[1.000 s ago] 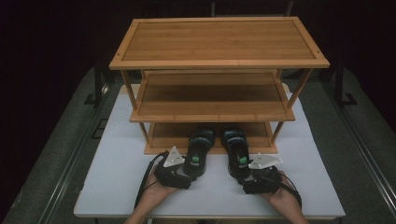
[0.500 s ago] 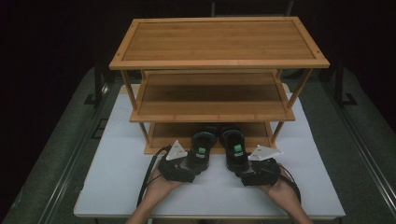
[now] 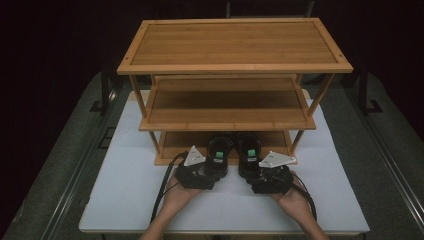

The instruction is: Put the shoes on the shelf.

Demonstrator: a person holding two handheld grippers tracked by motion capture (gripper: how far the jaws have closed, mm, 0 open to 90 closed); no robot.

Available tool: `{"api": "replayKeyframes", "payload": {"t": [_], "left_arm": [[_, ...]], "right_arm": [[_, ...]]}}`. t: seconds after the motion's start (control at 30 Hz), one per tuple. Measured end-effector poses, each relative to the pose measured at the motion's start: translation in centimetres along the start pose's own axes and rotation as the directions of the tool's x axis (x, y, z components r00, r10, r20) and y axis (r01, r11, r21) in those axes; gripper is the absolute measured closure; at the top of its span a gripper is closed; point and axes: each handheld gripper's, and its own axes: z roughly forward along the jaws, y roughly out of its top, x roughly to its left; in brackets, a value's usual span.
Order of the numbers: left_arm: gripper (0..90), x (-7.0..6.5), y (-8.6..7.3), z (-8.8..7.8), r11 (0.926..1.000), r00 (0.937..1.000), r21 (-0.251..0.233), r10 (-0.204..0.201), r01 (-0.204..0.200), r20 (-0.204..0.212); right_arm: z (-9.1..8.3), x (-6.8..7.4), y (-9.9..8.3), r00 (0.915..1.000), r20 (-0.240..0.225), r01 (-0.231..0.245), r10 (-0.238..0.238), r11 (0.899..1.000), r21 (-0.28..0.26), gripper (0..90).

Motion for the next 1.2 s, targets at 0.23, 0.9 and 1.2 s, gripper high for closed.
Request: {"api": "replayKeyframes", "payload": {"t": [0.23, 0.9, 1.2], "left_arm": [[19.3, -0.1, 0.4, 0.8, 0.9999, 0.9996, -0.009, -0.012, 0.012, -0.026], [37.2, -1.0, -0.5, -0.9, 0.9994, 0.9989, -0.027, 0.020, -0.021, -0.043], [61.4, -1.3, -0.7, -1.9, 0.9986, 0.9997, -0.051, 0.016, -0.017, -0.016]], "right_arm": [[0.8, 0.2, 0.2, 0.9994, 0.035, 0.000, 0.000, 1.000, -0.011, 22.0], [-0.2, 1.1, -1.4, 0.9933, 0.076, -0.081, 0.086, 0.994, -0.070, 44.6], [-1.3, 2.0, -1.8, 0.9918, 0.092, -0.081, 0.089, 0.993, -0.085, 70.9]]}}
